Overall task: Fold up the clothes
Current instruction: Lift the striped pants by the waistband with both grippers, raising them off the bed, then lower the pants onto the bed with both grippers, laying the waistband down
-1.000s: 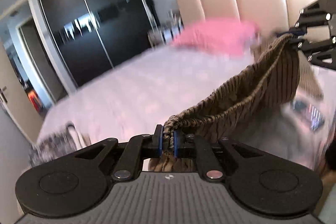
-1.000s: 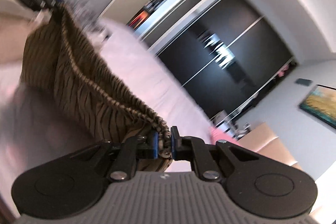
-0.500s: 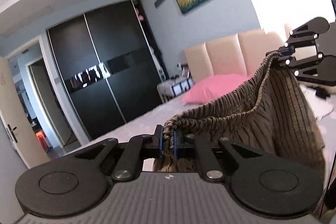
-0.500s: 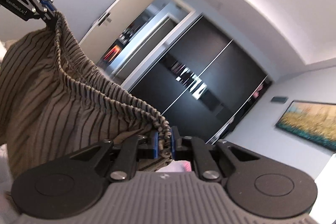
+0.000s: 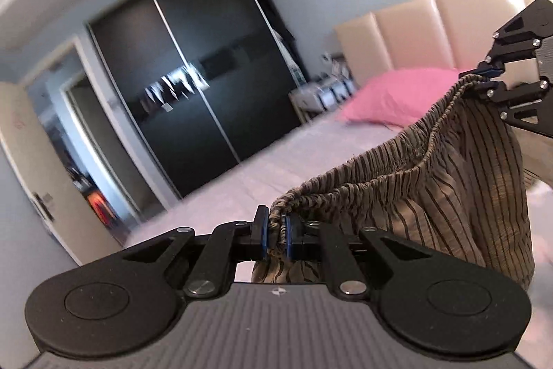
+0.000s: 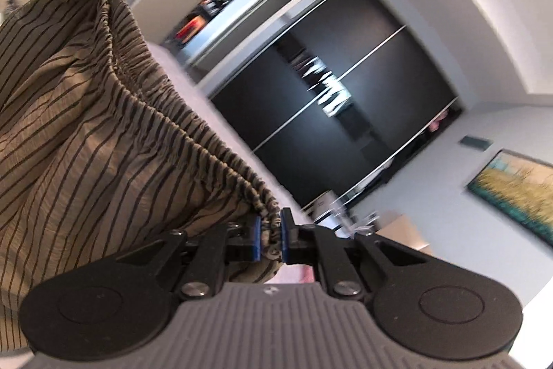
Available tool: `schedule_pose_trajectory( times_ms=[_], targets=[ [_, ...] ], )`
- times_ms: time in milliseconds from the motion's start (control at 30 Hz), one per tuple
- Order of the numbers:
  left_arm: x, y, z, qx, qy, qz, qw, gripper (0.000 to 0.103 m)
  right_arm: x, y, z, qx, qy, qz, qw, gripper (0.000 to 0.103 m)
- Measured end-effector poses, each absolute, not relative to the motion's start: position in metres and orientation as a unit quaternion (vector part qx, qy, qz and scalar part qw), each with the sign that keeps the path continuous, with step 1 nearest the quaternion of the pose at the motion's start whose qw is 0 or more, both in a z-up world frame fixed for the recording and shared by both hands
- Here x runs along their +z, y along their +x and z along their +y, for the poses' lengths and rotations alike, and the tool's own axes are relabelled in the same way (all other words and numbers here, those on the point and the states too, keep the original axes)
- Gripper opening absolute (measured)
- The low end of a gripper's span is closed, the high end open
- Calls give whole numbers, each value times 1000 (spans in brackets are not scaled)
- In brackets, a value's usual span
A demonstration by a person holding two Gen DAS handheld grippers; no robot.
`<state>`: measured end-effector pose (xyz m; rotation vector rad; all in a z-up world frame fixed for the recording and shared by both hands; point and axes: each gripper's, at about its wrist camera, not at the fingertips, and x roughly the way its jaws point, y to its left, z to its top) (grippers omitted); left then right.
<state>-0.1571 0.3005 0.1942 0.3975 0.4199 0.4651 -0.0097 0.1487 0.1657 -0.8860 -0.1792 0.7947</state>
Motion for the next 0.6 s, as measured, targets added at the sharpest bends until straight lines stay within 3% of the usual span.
schedule_pose_trajectory(
  times_ms=[133, 233, 400, 600],
  targets=[
    [211, -161, 300, 255, 210, 130, 935, 8, 188, -11, 147, 350, -380, -144, 844, 12],
    [207, -168, 296, 241, 230, 119, 935, 8, 186, -14, 134, 363, -383, -148, 836, 12],
    [151, -184, 286, 190, 245, 187, 932, 8, 140, -25, 105, 405, -416, -106, 807, 12],
    [29, -223, 261, 115, 237, 310, 913, 8, 29, -60, 66, 473, -449, -6, 758, 12]
  ],
)
